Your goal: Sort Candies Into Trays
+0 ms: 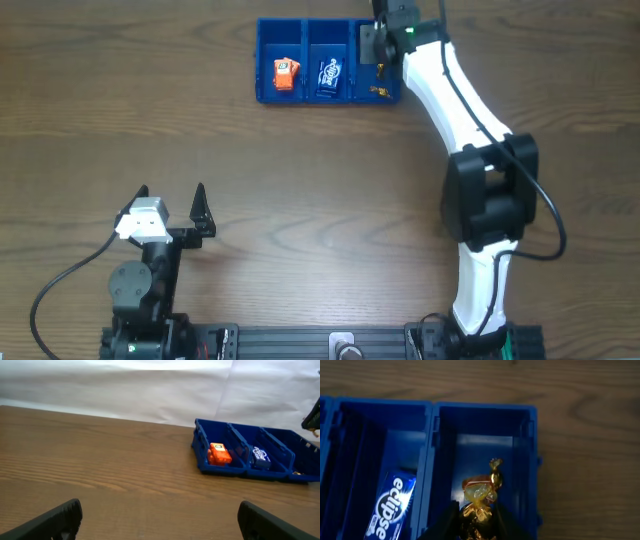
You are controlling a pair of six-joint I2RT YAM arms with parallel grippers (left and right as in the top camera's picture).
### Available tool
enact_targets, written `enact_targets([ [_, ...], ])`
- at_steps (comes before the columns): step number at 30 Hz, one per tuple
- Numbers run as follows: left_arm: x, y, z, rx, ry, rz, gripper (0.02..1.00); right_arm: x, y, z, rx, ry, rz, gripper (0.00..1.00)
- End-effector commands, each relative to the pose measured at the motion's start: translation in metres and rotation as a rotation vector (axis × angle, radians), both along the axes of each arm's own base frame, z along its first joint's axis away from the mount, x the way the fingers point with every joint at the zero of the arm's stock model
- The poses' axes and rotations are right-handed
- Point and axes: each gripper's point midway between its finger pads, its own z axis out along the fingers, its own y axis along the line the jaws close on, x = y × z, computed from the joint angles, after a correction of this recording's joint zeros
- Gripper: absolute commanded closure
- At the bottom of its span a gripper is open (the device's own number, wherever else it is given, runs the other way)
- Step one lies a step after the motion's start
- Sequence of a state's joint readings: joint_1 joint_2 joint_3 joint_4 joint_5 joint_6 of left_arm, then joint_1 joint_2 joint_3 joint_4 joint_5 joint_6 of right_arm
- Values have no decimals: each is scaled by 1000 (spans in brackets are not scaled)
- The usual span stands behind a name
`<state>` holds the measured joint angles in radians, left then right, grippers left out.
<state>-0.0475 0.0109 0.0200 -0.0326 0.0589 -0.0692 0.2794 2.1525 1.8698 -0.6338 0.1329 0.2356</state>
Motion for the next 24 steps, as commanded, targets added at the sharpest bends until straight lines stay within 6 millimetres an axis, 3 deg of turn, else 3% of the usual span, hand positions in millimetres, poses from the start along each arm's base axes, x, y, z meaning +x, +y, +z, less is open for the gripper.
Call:
enact_targets([
  [1, -1, -1, -16, 18, 50, -11, 20, 11, 0, -4, 4, -20, -35, 746],
  [4, -1, -1, -16, 18, 50, -11, 20, 11, -1, -4, 3, -20, -35, 630],
  [5, -1, -1, -16, 18, 50, -11, 20, 11, -1, -4, 3, -19, -35, 457],
  [6, -1, -1, -16, 18, 50, -11, 23, 11, -1, -4, 3, -19, -35, 384],
  [9, -1, -1, -16, 18, 50, -11, 20, 7, -4, 3, 3, -20, -38, 325],
  [13, -1, -1, -16, 18, 50, -11, 20, -17, -49, 73, 11, -82, -98, 270],
  [15, -1, -1, -16, 18, 50, -11, 20, -41, -83, 112, -27, -145, -97, 229],
  [19, -1, -1, -16, 18, 50, -11, 20, -99, -124, 148, -42, -324, -136, 69],
  [20, -1, -1, -16, 18, 50, -11, 20, -127, -131, 146, -34, -386, -149, 1],
  [22, -1, -1, -16, 18, 50, -11, 20, -177, -135, 130, -23, -456, -152, 1],
  [24, -1, -1, -16, 18, 50, -11, 23, -212, -139, 107, -7, -490, -150, 3],
])
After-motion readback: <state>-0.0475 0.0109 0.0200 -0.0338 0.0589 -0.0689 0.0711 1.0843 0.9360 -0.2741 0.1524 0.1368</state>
